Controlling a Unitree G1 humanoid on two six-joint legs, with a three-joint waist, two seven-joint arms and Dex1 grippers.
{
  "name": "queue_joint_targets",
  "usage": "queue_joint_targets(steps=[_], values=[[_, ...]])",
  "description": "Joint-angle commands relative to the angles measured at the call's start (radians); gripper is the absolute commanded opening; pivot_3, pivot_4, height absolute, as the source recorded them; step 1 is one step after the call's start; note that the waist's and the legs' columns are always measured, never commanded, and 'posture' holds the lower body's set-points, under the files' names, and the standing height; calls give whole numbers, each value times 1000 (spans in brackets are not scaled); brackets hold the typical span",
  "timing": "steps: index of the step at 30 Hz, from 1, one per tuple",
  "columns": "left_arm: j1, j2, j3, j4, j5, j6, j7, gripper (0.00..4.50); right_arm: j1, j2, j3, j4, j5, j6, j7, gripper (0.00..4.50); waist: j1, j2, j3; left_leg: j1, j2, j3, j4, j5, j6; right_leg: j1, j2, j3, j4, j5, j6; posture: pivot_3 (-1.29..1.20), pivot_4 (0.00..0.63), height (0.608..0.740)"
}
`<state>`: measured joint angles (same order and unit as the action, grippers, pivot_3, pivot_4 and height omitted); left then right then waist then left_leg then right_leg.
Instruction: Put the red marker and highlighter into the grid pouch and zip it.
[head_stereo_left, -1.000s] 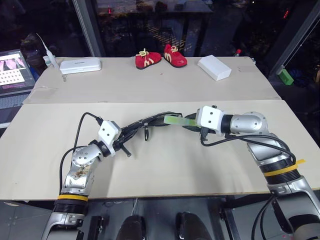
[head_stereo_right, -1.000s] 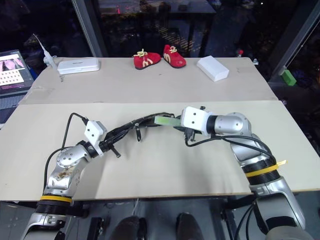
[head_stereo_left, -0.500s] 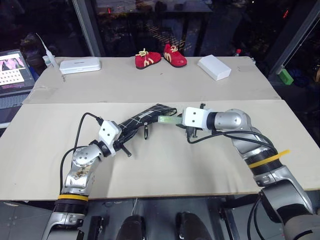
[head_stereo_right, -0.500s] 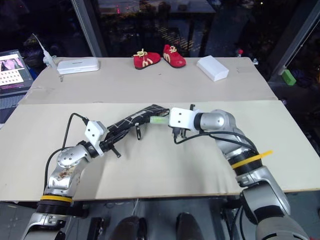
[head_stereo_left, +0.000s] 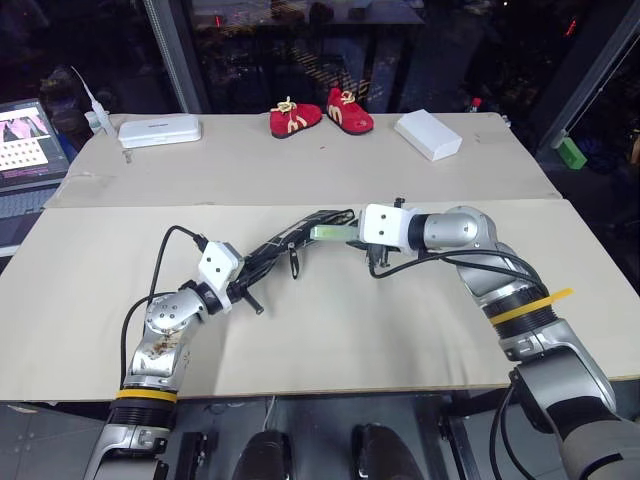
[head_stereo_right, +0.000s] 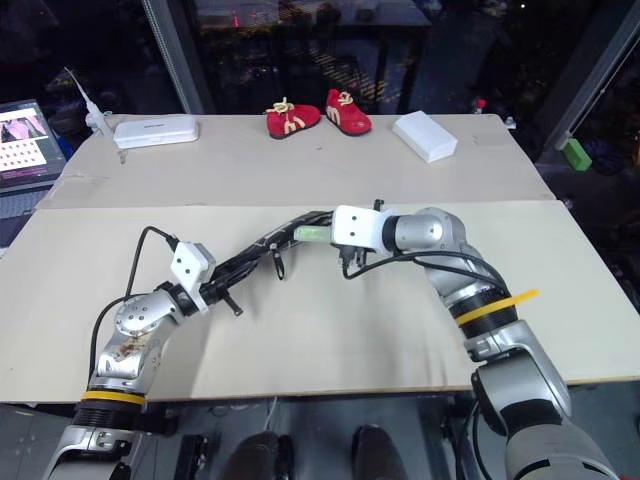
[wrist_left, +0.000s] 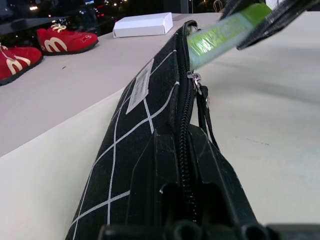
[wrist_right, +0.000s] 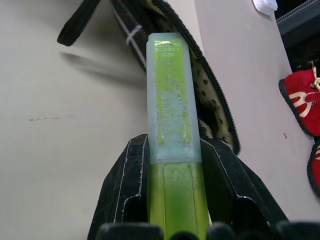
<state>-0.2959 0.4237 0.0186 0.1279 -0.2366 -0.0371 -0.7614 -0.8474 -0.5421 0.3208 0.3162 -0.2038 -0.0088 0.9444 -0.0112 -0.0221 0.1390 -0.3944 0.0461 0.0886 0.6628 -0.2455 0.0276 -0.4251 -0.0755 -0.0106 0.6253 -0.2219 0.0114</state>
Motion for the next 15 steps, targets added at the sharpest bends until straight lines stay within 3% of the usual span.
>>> queue_joint_targets(steps=[1,12,15], values=[[-7,2,1,-38,-11,-1,-8,0,-17,-12,-73,-40,86,68,43,1059,0,0,0,0,0,0,0,0,0,0,0,0,0,0,0,0,150,740],[-12,-6,-6,-44,-9,2,-7,0,3,-12,-12,-70,15,48,22,1059,-3,0,0,0,0,0,0,0,0,0,0,0,0,0,0,0,150,740],[-13,-10,-8,-47,-11,3,-6,0,-3,27,74,-64,-75,20,-10,1059,-4,0,0,0,0,0,0,0,0,0,0,0,0,0,0,0,150,740]])
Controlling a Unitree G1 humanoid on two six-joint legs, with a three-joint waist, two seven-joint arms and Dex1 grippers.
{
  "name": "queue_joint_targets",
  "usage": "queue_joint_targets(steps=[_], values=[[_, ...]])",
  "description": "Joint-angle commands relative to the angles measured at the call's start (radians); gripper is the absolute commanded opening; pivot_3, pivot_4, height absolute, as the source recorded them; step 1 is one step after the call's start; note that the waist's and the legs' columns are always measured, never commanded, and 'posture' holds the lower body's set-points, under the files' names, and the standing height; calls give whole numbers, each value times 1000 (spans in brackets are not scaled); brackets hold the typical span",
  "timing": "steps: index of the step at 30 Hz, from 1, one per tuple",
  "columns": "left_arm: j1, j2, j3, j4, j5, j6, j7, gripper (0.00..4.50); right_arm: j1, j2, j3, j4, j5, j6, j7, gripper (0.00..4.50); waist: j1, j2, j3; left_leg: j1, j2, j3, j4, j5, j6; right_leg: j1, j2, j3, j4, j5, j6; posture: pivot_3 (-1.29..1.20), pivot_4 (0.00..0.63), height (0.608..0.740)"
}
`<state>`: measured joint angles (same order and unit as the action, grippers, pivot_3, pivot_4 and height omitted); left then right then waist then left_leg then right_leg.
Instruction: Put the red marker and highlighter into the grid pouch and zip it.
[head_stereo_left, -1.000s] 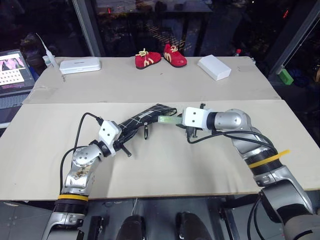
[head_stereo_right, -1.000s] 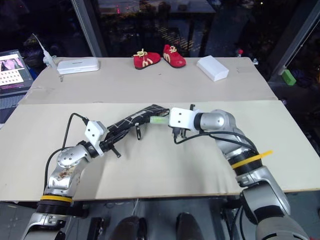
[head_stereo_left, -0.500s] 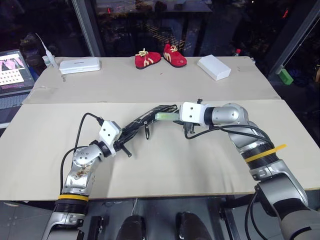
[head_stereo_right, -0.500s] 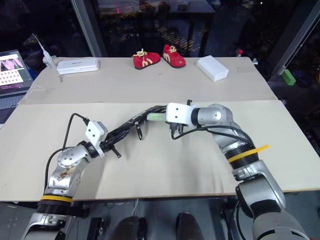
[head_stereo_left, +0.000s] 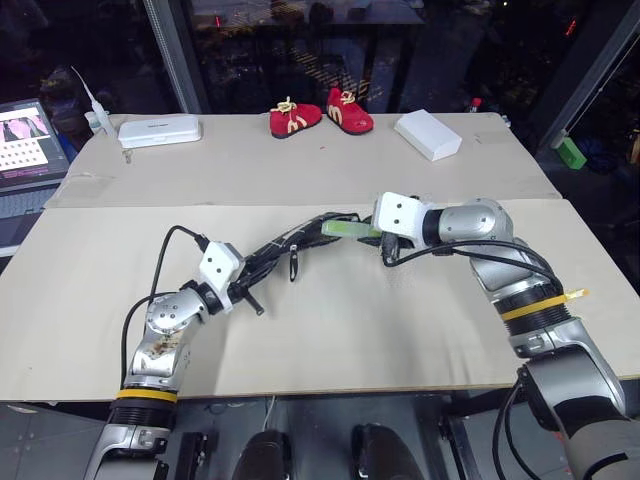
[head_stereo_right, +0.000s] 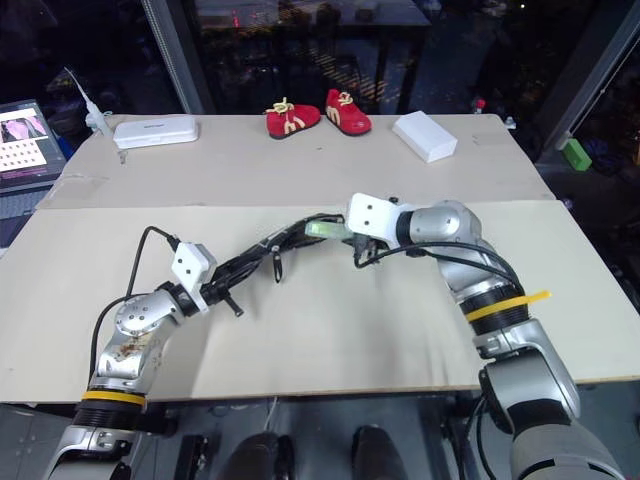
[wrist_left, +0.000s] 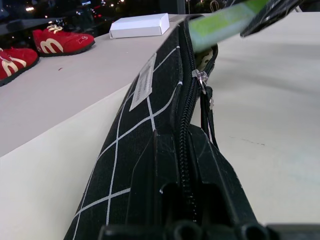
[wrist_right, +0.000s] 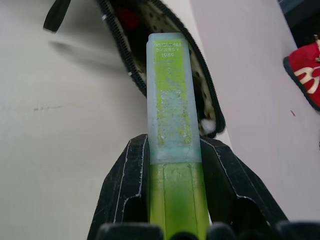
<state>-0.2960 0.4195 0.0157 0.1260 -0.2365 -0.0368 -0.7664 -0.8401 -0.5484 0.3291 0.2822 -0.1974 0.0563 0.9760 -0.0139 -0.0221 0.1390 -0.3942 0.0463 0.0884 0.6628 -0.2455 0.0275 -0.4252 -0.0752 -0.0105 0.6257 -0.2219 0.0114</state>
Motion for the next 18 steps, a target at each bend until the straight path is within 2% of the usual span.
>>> queue_joint_targets(steps=[1,9,13,18], values=[[-12,-7,-5,-47,-12,4,-1,0,-17,45,86,-21,-103,-54,-50,1059,-2,0,0,0,0,0,0,0,0,0,0,0,0,0,0,0,150,740],[-2,-21,-15,-83,-24,25,-1,0,-89,110,178,55,-210,-208,-108,1059,0,0,0,0,0,1,0,0,0,0,0,0,0,0,0,0,150,740],[-5,-28,-16,-89,-24,34,-4,0,-52,125,214,12,-198,-271,-66,1059,2,0,0,0,0,1,0,0,0,0,0,-1,0,0,0,0,150,740],[-9,-29,-15,-95,-26,44,-11,0,-25,173,180,-28,-163,-235,-71,1059,0,0,0,0,0,1,0,0,0,0,0,-1,0,0,0,0,150,740]])
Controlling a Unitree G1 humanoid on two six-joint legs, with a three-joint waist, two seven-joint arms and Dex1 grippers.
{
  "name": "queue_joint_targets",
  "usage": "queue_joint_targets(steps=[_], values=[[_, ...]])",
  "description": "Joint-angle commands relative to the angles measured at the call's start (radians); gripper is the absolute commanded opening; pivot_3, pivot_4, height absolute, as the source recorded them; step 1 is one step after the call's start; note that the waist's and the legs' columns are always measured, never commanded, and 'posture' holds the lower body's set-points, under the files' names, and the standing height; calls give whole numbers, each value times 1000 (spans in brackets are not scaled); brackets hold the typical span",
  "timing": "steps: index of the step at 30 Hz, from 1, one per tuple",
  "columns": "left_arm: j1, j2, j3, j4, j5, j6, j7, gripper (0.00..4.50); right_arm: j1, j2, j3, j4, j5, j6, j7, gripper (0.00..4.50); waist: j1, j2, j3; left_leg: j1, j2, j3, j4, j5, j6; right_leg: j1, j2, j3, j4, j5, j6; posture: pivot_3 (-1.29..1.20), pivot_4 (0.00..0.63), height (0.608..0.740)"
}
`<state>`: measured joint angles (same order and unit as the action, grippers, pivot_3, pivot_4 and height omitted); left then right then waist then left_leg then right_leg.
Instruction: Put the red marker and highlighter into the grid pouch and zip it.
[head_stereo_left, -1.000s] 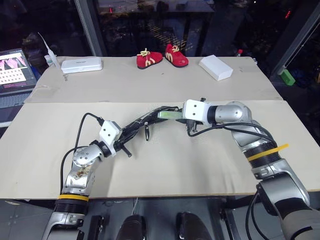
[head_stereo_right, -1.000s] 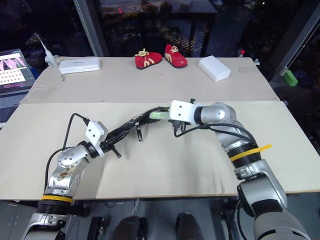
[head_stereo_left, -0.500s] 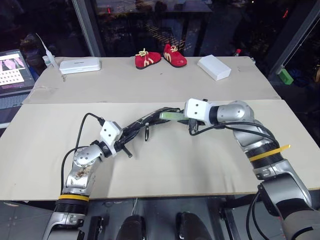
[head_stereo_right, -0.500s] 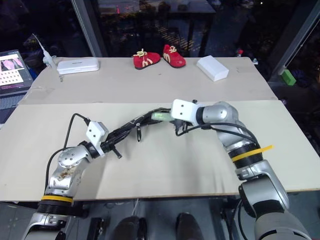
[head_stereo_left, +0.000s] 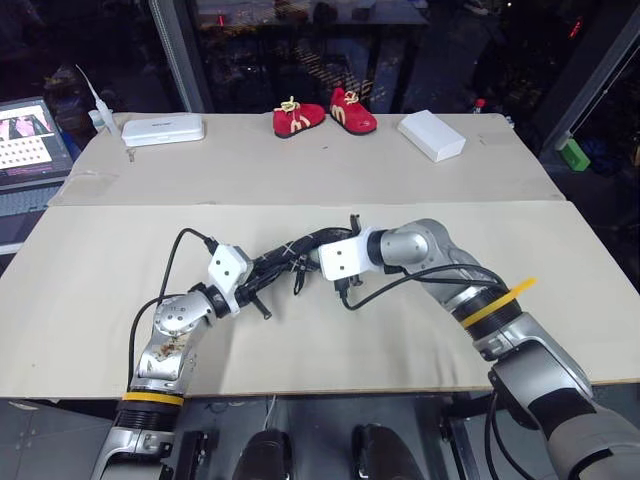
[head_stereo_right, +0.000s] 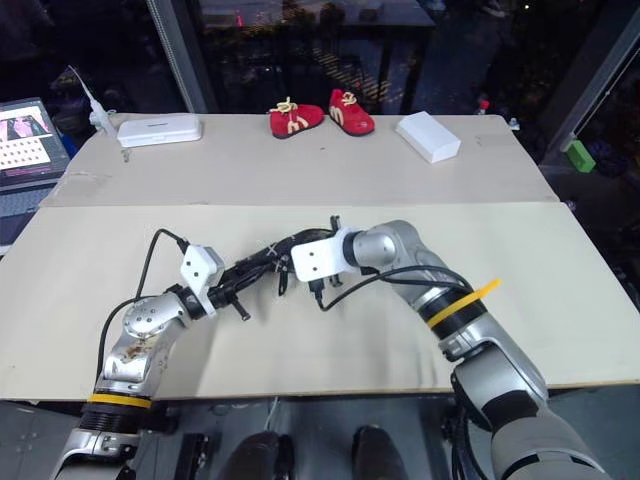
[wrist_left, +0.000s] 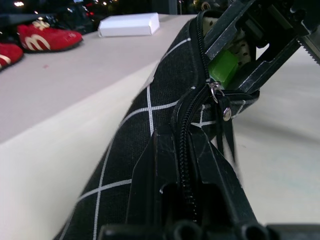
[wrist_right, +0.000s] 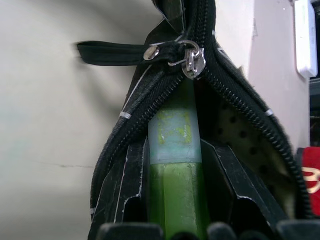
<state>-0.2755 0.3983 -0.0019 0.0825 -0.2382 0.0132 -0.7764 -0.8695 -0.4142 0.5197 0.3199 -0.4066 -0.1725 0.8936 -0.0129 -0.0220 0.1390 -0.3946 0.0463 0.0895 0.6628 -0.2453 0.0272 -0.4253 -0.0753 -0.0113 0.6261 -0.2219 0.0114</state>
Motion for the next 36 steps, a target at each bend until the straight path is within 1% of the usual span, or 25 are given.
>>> queue_joint_targets(steps=[1,2,3,5,7,8,9,11,13,15,17,21,24,26,27,29,31,33,36], values=[[-30,-8,3,-53,-25,-4,-2,0,7,42,-23,-66,48,8,7,1558,-2,0,0,1,0,0,0,0,0,0,0,0,0,0,0,0,150,740],[-29,-7,4,-54,-25,-2,-4,0,9,44,-32,-67,49,19,5,2104,-2,0,0,1,0,0,0,0,0,0,0,0,0,0,0,0,150,740],[-29,-6,4,-55,-25,-1,-5,0,13,46,-44,-73,65,48,22,2338,-3,0,0,1,0,0,0,0,0,0,0,0,0,0,0,0,150,740],[-27,-4,5,-57,-25,1,-7,0,21,37,-57,-97,93,77,59,3091,-4,0,0,1,1,-1,0,0,0,0,1,0,1,0,0,0,150,740],[-25,-4,4,-58,-22,1,-7,0,-4,36,-91,-65,89,97,20,3723,-1,0,0,1,1,-1,0,0,0,0,1,0,0,0,0,0,150,740],[-24,-5,3,-58,-20,0,-8,0,-15,33,-103,-50,91,101,9,4113,-1,0,0,1,1,-1,0,0,0,0,1,0,0,0,0,0,150,740],[-23,-4,2,-58,-19,1,-8,0,-23,25,-114,-39,99,101,13,4403,0,0,0,1,1,-1,0,0,0,0,0,0,0,0,0,0,150,740],[-27,-8,0,-58,-18,5,-6,0,-29,-35,-214,-31,202,108,59,4403,3,0,0,1,1,-1,0,0,0,1,0,0,0,0,0,0,150,740],[-29,-9,-1,-58,-19,6,-7,0,-28,-70,-264,-33,264,129,89,4403,11,0,0,0,0,-1,0,0,0,1,-1,-1,-1,0,0,0,150,740],[-30,-10,0,-54,-18,5,-8,0,15,-102,-321,-97,397,239,182,4403,12,0,0,0,0,-1,0,0,0,1,-1,-1,-1,0,0,0,150,740],[-29,-10,-1,-48,-15,2,-9,0,87,-169,-387,-159,533,324,299,4403,13,0,0,-1,1,-1,0,0,1,1,0,-1,-1,0,0,0,150,740],[-29,-9,0,-47,-15,3,-9,0,171,-243,-465,-222,662,505,350,4403,14,0,0,-1,1,-2,0,-1,1,1,0,-1,-2,0,0,0,150,740],[-30,-10,1,-44,-14,3,-6,0,230,-250,-487,-255,713,610,319,4403,5,0,0,2,1,-2,0,-1,1,1,-1,2,-1,0,0,0,150,740],[-29,-9,3,-45,-14,3,-5,0,269,-240,-493,-276,724,671,275,4403,1,0,0,5,1,-2,0,-1,1,4,0,2,-1,0,-1,0,150,740],[-27,-9,4,-47,-14,4,-4,0,296,-219,-481,-306,730,740,231,4403,0,0,0,5,1,-2,0,-1,1,4,0,2,0,0,-1,0,150,740],[-21,-9,5,-49,-14,4,-1,0,342,-169,-448,-365,738,853,145,4403,0,0,0,5,1,-2,0,-1,1,4,1,2,0,0,-1,0,150,740],[-17,-13,1,-49,-10,1,2,0,370,-87,-393,-399,712,933,46,4403,-2,0,0,4,1,-2,-1,-1,1,2,1,3,0,0,-1,0,150,740],[-16,-16,-3,-49,-9,1,4,0,371,-16,-340,-411,679,968,-30,4403,-4,0,0,3,1,-2,-1,-1,1,1,1,3,1,0,-1,0,150,740],[-25,-18,-5,-43,-8,2,5,0,325,85,-290,-386,654,983,-117,4403,-1,0,0,3,1,-2,-1,0,0,1,1,3,1,0,-1,0,150,740]])
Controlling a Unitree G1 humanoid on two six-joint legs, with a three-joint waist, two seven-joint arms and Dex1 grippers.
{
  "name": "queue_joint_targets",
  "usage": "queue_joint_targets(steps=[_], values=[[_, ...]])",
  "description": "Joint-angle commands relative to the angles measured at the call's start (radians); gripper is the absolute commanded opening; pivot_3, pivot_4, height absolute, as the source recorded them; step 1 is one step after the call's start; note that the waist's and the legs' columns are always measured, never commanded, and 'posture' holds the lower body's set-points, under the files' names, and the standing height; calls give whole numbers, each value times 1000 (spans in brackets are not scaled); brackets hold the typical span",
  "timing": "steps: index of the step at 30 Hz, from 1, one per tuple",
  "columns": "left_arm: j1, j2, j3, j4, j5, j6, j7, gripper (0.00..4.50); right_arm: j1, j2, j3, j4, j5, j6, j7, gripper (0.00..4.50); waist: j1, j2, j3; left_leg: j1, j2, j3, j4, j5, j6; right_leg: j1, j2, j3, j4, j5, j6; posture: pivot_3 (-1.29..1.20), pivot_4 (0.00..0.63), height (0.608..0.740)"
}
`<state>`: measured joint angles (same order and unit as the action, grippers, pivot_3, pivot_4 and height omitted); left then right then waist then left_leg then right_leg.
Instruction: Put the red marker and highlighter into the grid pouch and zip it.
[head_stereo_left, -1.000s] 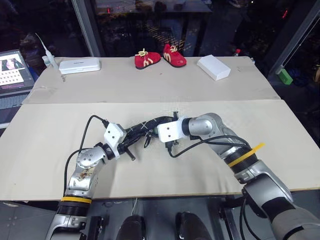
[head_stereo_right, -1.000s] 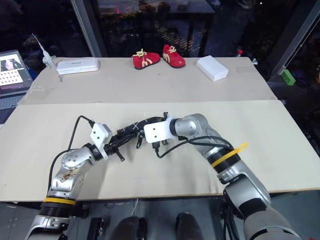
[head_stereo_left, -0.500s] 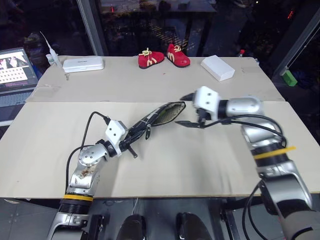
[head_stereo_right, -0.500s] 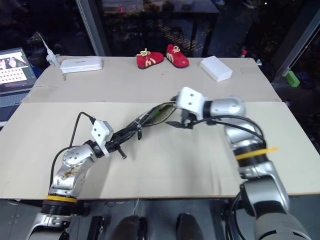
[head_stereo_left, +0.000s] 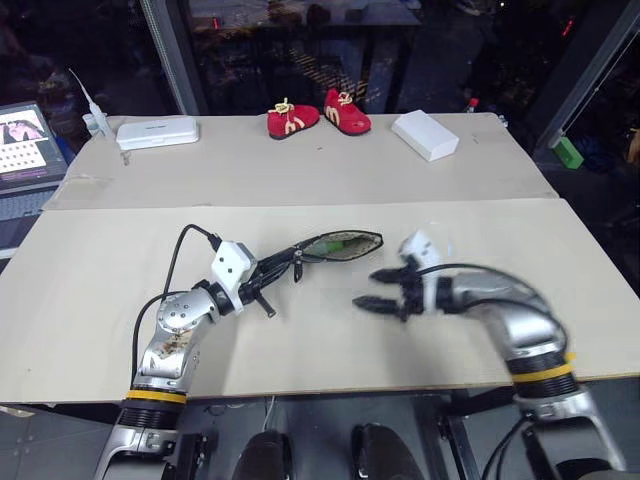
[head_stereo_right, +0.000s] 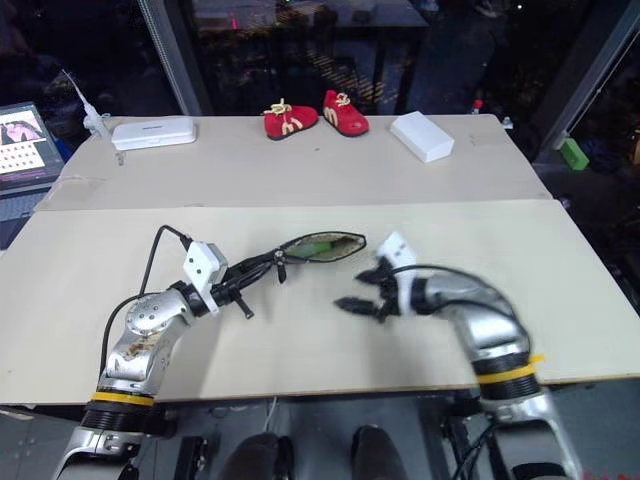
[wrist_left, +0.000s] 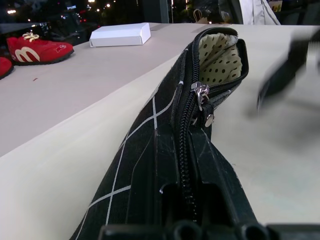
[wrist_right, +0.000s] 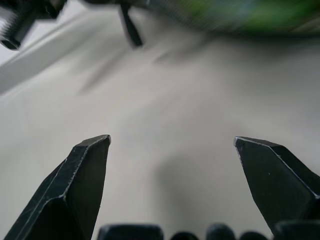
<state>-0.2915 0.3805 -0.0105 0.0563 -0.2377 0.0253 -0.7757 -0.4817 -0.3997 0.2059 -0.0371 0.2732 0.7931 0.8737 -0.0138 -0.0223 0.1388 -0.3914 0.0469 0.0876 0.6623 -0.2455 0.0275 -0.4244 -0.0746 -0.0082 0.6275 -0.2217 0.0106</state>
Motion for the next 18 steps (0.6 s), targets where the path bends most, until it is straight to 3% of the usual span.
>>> queue_joint_targets(steps=[1,6,15,18], values=[[-12,0,4,-14,-9,-10,3,0,-79,95,30,-21,-30,17,-114,4403,0,0,0,0,0,0,0,0,0,0,0,0,0,0,0,0,150,740],[-19,-1,4,-6,-11,-12,1,0,-168,193,26,35,-16,24,-174,4403,4,0,0,-1,0,-1,0,0,0,1,0,-2,-1,0,0,0,150,740],[-25,1,6,3,-12,-14,-2,0,-208,245,46,69,-20,6,-202,4403,1,0,0,-3,0,-1,0,0,0,0,0,-3,-2,0,0,0,150,740],[-25,0,4,6,-11,-15,-2,0,-229,271,35,119,-32,-23,-233,3679,1,0,0,-3,0,-2,0,0,0,0,0,-3,-2,0,0,0,150,740]])
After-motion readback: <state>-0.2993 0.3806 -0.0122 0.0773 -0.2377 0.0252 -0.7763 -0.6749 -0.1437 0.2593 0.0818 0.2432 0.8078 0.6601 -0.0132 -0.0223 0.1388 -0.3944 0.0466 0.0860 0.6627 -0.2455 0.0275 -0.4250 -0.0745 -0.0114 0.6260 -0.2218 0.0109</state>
